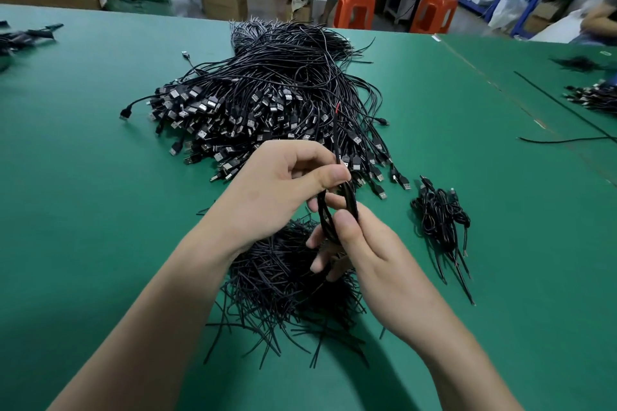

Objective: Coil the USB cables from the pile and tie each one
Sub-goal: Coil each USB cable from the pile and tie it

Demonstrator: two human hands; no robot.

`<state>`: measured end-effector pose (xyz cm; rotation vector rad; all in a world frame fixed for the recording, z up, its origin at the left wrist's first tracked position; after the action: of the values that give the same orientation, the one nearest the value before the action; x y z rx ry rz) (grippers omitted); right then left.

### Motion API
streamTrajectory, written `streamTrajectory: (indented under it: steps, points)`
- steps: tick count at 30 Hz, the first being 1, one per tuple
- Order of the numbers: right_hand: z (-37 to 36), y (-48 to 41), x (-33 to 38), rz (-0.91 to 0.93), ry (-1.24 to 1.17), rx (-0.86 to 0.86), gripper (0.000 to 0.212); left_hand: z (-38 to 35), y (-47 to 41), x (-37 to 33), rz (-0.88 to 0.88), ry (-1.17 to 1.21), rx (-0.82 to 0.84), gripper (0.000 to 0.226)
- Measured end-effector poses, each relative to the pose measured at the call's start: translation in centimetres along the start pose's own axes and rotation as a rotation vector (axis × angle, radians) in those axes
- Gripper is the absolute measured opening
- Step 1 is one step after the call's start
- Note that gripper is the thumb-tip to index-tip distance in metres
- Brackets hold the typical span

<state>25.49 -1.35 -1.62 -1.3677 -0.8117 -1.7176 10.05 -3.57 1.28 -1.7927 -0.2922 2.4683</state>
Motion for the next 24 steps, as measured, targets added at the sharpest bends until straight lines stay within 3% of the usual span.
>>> streamTrajectory:
  steps: [5,9,12,19,24]
  points:
    - [-0.5,-0.1,-0.8,-0.001,0.001,-0.036,0.031,-0.4,0.0,0.2,0.02,0.135,0.036,0.016]
    - [-0.4,-0.4,-0.7,0.014,0.108,-0.173,0.032,-0.8,-0.1,0.3,0.023,0.139,-0.054,0.011]
    - [0.4,-0.8,-0.5,0.006,0.154,-0.29,0.035,-1.7,-0.2,0.5,0.07,0.01,-0.126,0.032]
    - [1.4,-1.4,0.5,-0.137,0.748,-0.458,0.018,-4.9,0.3,-0.6,0.096,-0.105,-0.24,0.051]
    - [0.9,-1.5,0.9,-0.116,0.83,-0.394,0.019,-4.7,0.2,-0.2,0.104,-0.141,-0.264,0.055]
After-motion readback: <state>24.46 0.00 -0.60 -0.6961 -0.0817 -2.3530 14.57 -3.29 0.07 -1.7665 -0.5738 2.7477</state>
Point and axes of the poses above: each hand's wrist, its own y-axis away from the middle knuckle, its own z-axis out of the back of the hand, x = y × z, the point moved 4 cm from there along -y, towards the middle knuckle, and after that the axes turned 11 degrees about x, right-handed, at the moved point
